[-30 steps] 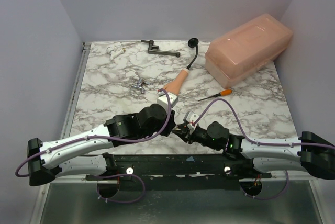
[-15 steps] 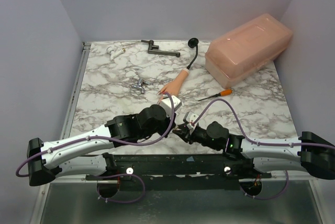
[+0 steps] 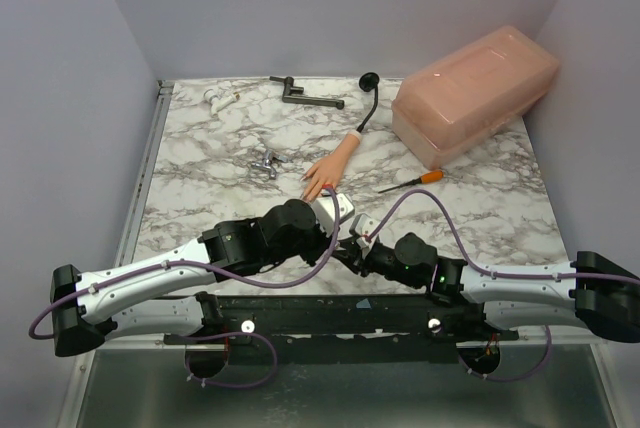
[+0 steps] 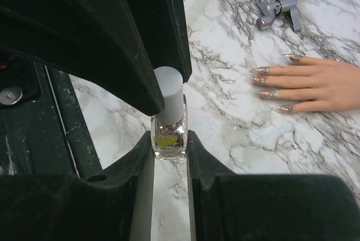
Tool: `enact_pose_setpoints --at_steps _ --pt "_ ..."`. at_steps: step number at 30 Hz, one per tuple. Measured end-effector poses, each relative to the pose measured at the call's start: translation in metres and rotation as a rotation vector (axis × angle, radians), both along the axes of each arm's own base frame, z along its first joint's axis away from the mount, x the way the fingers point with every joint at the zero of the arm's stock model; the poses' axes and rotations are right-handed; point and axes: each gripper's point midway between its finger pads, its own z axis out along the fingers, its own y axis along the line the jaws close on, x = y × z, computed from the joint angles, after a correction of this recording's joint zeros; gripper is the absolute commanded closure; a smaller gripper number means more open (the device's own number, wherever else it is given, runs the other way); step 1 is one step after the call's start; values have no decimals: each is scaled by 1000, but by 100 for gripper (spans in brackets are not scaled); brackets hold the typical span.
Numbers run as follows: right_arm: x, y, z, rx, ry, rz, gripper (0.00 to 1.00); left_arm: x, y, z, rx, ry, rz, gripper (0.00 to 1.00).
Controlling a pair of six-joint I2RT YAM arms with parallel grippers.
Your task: Paint the nails
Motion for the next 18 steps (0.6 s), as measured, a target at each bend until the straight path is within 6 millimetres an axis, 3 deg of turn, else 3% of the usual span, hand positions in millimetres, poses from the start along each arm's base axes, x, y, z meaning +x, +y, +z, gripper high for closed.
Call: enact_pose_setpoints --at_steps 5,13,18 --pt "0 0 0 0 0 2 99 -1 0 0 11 -17 -29 89" --pt "-2 0 0 -1 2 9 99 -3 -1 1 13 -35 -74 66" --pt "-1 0 2 5 -1 7 99 -6 -2 1 4 -17 -87 36"
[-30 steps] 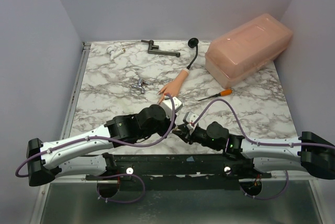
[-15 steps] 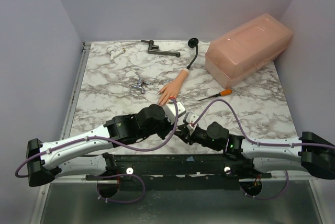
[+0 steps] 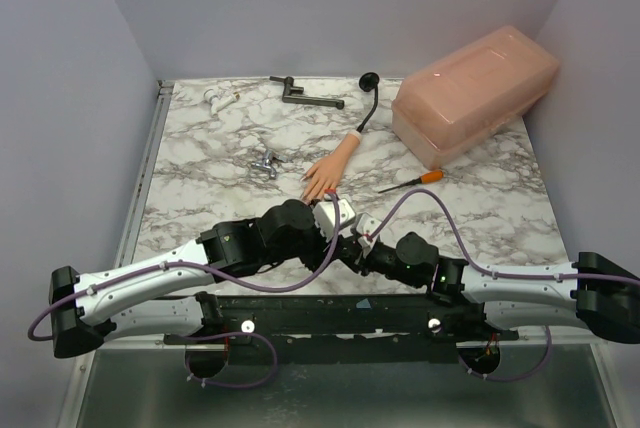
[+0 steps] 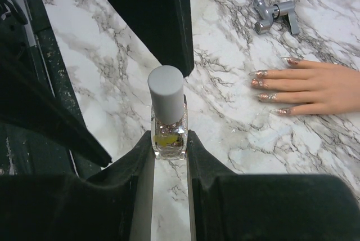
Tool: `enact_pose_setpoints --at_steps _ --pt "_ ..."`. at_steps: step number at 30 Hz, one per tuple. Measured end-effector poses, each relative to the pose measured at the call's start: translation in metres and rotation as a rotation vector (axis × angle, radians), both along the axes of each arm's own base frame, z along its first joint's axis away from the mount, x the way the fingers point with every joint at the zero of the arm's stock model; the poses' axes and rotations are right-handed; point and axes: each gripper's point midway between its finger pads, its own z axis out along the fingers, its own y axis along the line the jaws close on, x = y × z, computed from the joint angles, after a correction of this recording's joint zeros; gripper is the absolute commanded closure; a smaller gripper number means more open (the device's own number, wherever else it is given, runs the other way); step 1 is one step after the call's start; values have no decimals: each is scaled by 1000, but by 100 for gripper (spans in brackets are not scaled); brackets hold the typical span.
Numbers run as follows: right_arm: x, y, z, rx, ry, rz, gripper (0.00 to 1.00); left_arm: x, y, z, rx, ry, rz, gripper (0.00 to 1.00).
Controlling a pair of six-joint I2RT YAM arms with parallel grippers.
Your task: Paint the nails
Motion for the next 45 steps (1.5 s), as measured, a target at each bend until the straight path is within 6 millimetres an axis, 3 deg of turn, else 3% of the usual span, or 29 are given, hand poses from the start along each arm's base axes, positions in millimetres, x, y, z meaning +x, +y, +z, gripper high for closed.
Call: enact_pose_setpoints --at_steps 4,11,21,26,34,40,45 --pt "0 1 2 9 -3 -1 99 -3 1 2 -12 18 4 33" --pt "0 1 3 13 -5 -1 99 0 6 9 -63 58 96 40" --pt "1 1 4 16 -6 -1 99 13 11 -10 -44 141 297 47" --pt "1 1 4 15 -6 -1 99 16 9 -8 -73 158 338 56" --pt "1 1 4 15 -6 -1 99 17 6 -16 -61 188 366 63" --pt "1 1 3 11 -4 -2 99 18 6 -18 -58 188 376 77" --pt "1 0 2 8 -3 -3 99 18 5 -17 -61 185 372 83"
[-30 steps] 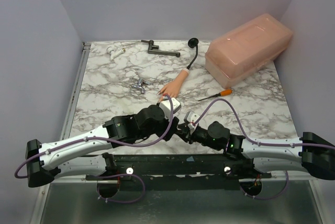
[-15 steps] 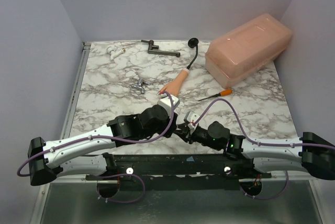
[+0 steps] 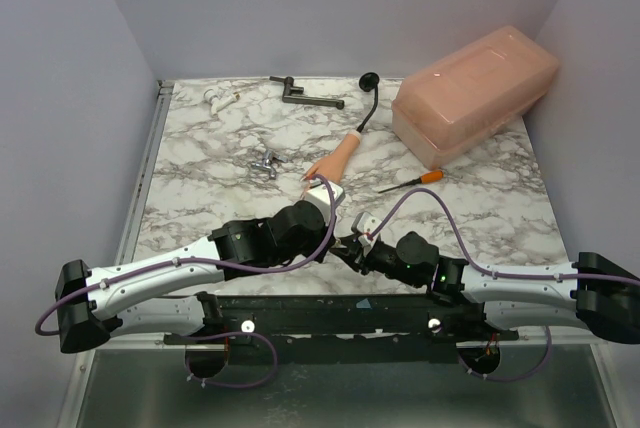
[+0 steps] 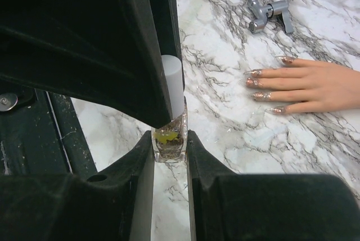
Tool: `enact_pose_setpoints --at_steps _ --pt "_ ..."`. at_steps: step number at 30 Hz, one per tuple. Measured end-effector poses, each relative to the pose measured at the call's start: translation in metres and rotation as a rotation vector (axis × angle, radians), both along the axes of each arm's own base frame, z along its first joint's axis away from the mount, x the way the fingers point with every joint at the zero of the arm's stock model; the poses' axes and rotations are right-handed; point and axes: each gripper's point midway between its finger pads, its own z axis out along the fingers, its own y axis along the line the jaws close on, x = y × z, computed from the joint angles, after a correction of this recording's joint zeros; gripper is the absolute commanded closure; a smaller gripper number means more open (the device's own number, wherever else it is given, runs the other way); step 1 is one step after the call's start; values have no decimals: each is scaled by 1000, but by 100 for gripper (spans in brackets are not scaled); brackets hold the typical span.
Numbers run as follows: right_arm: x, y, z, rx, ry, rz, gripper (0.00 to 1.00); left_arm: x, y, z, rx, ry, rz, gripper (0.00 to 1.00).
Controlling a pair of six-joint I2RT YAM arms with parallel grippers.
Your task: Paint the nails
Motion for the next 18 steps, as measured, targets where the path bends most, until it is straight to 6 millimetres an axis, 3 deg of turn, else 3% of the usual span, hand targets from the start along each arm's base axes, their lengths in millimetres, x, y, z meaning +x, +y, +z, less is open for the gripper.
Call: enact_pose_setpoints --at_steps 11,18 --pt "1 0 0 0 -1 -6 99 0 -1 1 10 -21 -31 96" --pt "1 0 0 0 -1 -6 100 -5 -3 1 66 -91 -163 99"
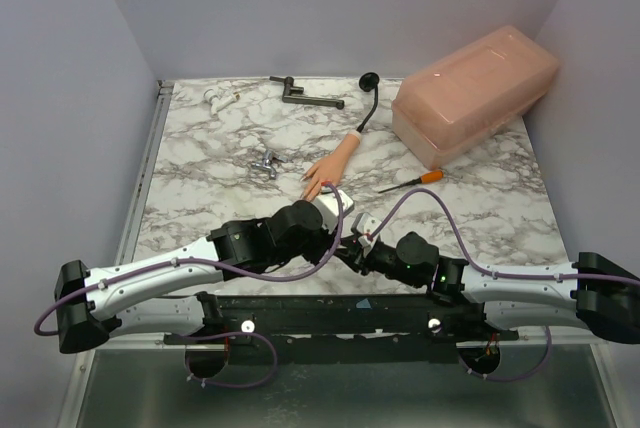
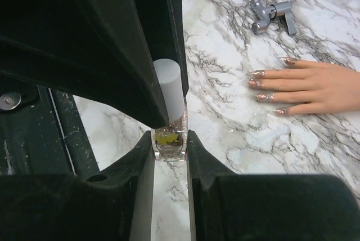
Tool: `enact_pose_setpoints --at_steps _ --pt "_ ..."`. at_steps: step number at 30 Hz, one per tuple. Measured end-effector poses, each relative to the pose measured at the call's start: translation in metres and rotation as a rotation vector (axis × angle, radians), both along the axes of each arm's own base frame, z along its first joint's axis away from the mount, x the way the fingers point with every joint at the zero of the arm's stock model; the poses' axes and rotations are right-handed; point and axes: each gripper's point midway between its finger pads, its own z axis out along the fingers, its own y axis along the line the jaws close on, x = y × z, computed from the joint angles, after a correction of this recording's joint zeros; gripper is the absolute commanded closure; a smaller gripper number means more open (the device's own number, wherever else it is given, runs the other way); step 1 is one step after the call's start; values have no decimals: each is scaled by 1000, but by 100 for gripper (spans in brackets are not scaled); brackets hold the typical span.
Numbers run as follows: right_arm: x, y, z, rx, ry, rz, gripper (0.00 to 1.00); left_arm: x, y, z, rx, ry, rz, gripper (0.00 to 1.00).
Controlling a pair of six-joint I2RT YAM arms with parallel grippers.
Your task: Paint the nails
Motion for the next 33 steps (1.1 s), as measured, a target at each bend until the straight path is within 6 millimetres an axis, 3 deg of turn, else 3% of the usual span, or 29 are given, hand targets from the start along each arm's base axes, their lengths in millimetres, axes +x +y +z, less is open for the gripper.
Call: enact_pose_setpoints --at_steps 11,18,24,27,33 --pt "-2 1 0 0 1 9 100 -8 1 1 58 -75 -171 98" --pt "-3 2 1 4 1 16 99 -9 2 2 60 -80 -179 57" --pt "-2 1 1 7 -1 11 99 -16 4 5 50 -55 -193 34" --pt "-1 1 2 7 -2 7 99 -17 4 11 38 -40 -176 33" --pt "-1 1 1 7 -1 6 99 -8 11 29 2 -25 -51 43"
